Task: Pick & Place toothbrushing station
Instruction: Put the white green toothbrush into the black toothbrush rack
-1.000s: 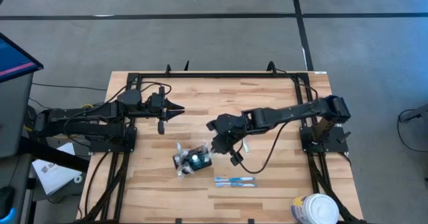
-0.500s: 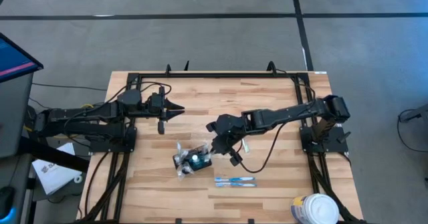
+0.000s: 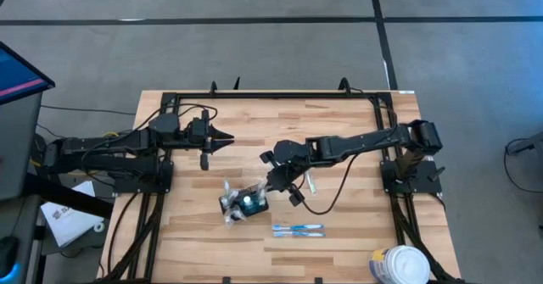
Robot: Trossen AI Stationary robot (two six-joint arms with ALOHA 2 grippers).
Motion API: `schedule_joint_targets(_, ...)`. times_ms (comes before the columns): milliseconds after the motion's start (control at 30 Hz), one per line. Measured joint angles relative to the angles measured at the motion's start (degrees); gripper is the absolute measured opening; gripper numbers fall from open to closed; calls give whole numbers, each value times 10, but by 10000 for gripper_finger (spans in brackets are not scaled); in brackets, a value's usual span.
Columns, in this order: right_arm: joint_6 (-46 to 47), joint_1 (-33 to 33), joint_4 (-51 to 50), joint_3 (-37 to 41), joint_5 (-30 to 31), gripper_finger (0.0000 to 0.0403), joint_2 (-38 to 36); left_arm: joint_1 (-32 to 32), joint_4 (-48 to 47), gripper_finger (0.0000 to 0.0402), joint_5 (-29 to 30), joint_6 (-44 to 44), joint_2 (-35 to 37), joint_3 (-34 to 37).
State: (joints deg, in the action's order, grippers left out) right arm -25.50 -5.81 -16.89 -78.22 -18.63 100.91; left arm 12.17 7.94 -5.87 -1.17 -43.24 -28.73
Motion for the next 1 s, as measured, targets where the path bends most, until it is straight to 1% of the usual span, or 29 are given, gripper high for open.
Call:
schedule_joint_targets(233,-1,6,19,-2,-16,0,20,0,0,53,0,0,0,0)
schedule_joint_targets(300,3,6,3,2,-21,0,24,0,0,53,0,0,0,0)
schedule_joint_targets(433,7,6,10,0,-29,0,26,0,0,53,0,0,0,0)
schedule_joint_targets(567,15,10,8,0,-63,0,28,0,0,53,0,0,0,0)
schedule_joint_targets(733,65,21,7,0,-101,2,28,0,0,53,0,0,0,0)
schedule_joint_targets(800,63,27,6,0,-114,12,28,0,0,53,0,0,0,0)
schedule_joint_targets(900,62,35,-2,0,-134,39,23,0,0,53,0,0,0,0)
schedule_joint_targets(1000,63,39,-8,0,-135,63,21,0,0,53,0,0,0,0)
